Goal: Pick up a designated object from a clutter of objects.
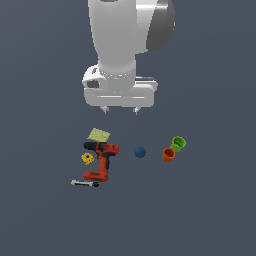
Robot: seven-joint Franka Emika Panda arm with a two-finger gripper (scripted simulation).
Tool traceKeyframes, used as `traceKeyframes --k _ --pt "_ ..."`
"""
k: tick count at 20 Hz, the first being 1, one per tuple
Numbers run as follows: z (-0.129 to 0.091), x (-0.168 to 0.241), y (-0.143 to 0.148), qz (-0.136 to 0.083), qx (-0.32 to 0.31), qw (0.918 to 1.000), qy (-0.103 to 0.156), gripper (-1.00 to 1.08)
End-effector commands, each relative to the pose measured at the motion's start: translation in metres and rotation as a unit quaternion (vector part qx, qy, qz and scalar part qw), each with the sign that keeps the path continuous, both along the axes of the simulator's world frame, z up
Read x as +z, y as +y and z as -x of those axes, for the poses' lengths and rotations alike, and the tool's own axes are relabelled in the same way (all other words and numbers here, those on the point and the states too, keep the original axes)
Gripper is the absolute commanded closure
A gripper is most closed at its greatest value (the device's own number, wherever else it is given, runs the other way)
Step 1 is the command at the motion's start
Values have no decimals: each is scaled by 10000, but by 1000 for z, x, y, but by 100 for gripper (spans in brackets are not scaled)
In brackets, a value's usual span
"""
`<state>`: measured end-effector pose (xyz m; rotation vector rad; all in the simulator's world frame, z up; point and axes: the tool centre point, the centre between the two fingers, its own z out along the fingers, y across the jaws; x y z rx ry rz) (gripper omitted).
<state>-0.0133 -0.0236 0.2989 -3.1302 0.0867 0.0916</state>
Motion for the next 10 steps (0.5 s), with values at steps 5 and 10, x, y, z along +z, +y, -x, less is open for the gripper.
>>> traceKeyframes --k 5,10 --pt "-2 4 6 -41 -20 10000 -23 -92" --pt "-5 14 17 -131 -31 9999 -69 -92"
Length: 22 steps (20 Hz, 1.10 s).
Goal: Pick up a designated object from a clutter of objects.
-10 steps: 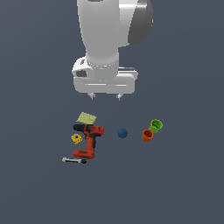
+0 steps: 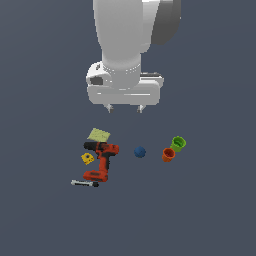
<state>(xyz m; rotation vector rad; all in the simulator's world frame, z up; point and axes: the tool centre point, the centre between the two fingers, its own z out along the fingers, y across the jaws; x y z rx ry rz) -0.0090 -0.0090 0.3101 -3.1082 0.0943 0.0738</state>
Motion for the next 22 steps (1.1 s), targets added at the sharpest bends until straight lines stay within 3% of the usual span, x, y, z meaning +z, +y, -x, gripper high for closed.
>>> traceKeyframes --k 1,12,22 --pt "0 4 3 -26 3 10000 -12 -92" --pt "-7 -21 9 -9 -225 9997 -21 -92" --pt "-18 -97 32 43 -940 9955 -63 -92"
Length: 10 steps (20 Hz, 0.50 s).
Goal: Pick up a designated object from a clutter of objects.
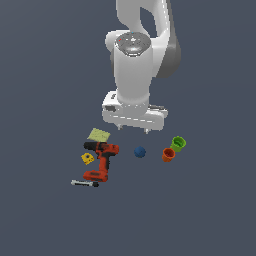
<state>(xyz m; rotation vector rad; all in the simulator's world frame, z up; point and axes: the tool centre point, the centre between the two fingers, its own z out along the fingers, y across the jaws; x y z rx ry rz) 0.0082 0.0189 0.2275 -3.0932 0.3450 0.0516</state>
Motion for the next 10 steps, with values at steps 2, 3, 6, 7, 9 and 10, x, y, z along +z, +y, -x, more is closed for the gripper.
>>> traceKeyframes --k 2,3,6,7,9,10 --pt "-2 -35 11 31 -328 9995 -19 -92" --pt "-2 -45 14 41 -425 9991 -25 -92" --pt "0 -74 22 75 -701 9975 -47 -92" --pt "1 -82 24 86 -783 9969 -55 -92" --pt "2 -98 28 106 -932 9956 -69 -92" --pt "3 -105 30 116 -998 9949 -75 -92"
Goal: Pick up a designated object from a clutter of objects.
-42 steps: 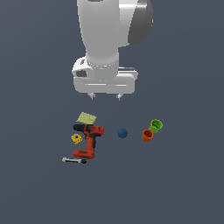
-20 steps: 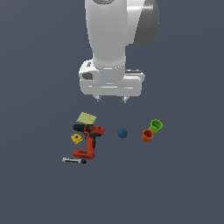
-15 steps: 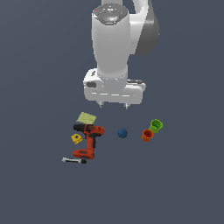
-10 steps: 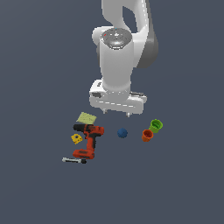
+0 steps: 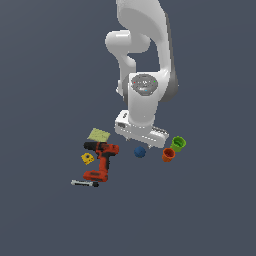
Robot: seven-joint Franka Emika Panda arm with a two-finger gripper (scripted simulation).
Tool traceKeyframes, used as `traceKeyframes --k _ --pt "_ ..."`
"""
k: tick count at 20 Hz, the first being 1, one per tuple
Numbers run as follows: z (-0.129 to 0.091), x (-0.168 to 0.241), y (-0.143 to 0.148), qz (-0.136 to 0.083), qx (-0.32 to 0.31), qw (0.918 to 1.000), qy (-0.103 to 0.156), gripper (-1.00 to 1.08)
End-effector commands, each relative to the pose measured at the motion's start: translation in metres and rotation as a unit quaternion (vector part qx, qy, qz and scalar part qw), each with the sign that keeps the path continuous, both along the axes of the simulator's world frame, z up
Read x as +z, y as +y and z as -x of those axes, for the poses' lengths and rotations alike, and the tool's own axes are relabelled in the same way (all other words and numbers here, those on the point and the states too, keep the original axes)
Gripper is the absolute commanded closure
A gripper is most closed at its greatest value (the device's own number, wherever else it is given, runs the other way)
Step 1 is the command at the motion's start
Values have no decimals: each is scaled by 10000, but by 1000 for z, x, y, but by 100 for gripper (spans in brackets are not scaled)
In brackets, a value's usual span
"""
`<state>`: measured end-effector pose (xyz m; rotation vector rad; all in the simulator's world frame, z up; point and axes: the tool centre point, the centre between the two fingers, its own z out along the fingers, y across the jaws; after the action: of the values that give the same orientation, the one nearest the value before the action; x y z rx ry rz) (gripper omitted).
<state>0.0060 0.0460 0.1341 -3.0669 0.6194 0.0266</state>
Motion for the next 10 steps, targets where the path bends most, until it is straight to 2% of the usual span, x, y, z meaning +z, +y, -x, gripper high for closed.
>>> traceKeyframes --k 1,10 --pt "2 -17 5 25 -180 9998 -25 -92" --pt "9 -51 13 79 -510 9986 -64 -92"
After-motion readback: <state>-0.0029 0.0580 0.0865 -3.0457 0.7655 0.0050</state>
